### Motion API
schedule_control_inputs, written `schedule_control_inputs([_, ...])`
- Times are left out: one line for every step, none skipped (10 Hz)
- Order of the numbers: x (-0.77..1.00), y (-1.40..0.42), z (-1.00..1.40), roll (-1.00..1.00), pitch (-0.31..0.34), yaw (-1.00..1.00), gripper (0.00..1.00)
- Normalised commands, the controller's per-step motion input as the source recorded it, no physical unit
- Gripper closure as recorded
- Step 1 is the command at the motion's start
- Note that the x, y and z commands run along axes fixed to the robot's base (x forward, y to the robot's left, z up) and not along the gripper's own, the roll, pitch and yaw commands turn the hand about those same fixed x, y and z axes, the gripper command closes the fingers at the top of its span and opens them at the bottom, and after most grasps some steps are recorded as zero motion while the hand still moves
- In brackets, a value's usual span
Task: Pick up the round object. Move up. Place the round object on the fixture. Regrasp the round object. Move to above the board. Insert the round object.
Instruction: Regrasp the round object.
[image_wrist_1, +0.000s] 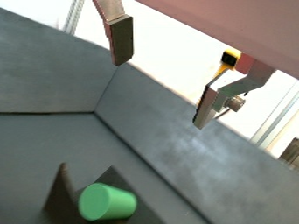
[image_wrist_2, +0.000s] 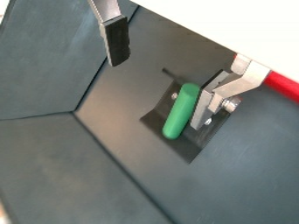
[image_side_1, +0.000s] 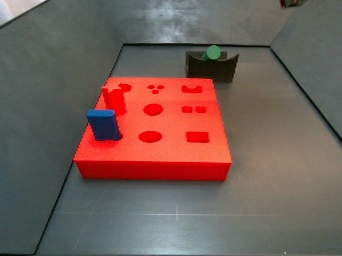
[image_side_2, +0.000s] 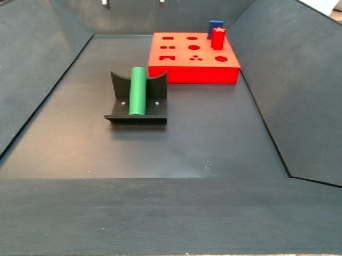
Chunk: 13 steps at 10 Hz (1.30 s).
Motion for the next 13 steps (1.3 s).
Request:
schedule_control_inputs([0.1,-0.04,-0.02,0.8,0.161,0.12,0.0])
schedule_control_inputs([0.1,-0.05,-0.02,0.55,0.143,0.15,0.0])
schedule_control_inputs([0.1,-0.04,-0.02,0.37,0.126,0.17,0.0])
schedule_control_inputs([0.08,-0.03,0.0,0.23,0.09,0.18,0.0])
schedule_control_inputs([0.03,0.08,-1.0,0.15,0.142,0.29,0.0])
schedule_control_inputs([0.04,0.07,-1.0,0.13,0.104,0.28,0.0])
schedule_control_inputs([0.05,0.07,-1.0,0.13,0.072,0.28,0.0])
schedule_control_inputs([0.07,0.06,-1.0,0.12,0.0,0.25,0.0])
schedule_control_inputs([0.07,0.06,-1.0,0.12,-0.047,0.23,0.0])
schedule_control_inputs([0.08,0.05,-1.0,0.12,-0.107,0.18,0.0])
schedule_control_inputs([0.09,0.05,-1.0,0.11,-0.129,0.15,0.0])
schedule_control_inputs([0.1,0.04,-1.0,0.1,-0.156,0.09,0.0])
schedule_control_inputs([0.11,0.04,-1.0,0.09,-0.158,0.04,0.0])
